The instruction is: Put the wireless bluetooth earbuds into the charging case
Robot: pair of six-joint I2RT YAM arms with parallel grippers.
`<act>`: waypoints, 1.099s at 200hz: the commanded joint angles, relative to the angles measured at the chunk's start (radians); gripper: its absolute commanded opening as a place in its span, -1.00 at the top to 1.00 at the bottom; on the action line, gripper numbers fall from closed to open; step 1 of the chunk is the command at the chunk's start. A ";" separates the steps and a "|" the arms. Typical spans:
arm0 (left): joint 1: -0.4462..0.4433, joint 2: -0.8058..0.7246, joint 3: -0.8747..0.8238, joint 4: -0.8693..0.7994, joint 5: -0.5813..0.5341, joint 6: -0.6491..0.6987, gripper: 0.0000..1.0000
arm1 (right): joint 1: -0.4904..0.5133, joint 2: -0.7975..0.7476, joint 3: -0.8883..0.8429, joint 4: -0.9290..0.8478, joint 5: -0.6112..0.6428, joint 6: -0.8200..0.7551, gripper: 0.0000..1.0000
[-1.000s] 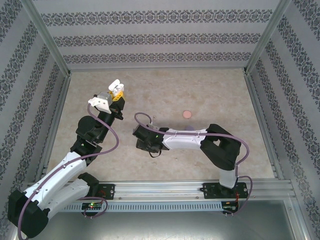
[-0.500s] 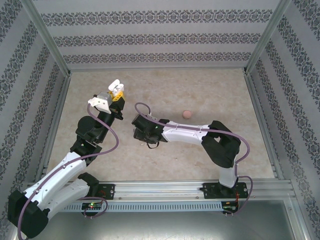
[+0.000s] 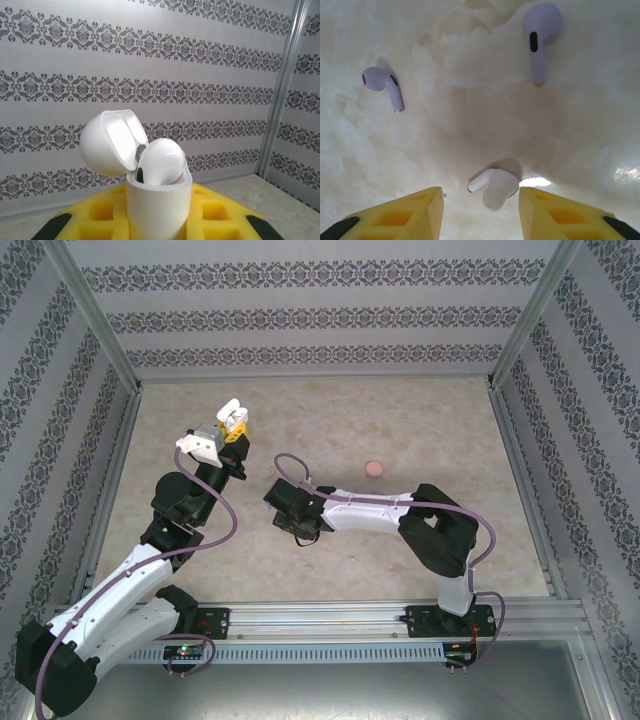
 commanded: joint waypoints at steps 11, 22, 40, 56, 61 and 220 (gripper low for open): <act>0.009 -0.018 0.018 0.017 0.014 0.007 1.00 | 0.008 0.032 -0.012 -0.008 0.030 0.041 0.16; 0.009 -0.019 0.019 0.017 0.014 0.008 1.00 | 0.007 0.038 -0.008 -0.009 0.030 0.040 0.17; 0.008 -0.018 0.017 0.017 0.013 0.009 1.00 | 0.006 0.047 -0.004 -0.007 0.028 0.038 0.20; 0.009 -0.021 0.016 0.015 0.013 0.011 1.00 | 0.005 0.055 -0.002 -0.006 0.025 0.038 0.23; 0.010 -0.021 0.015 0.015 0.011 0.012 1.00 | 0.005 0.058 -0.002 -0.004 0.024 0.038 0.24; 0.012 -0.030 0.017 0.005 0.015 0.003 1.00 | -0.018 -0.090 -0.148 -0.038 0.013 -0.124 0.70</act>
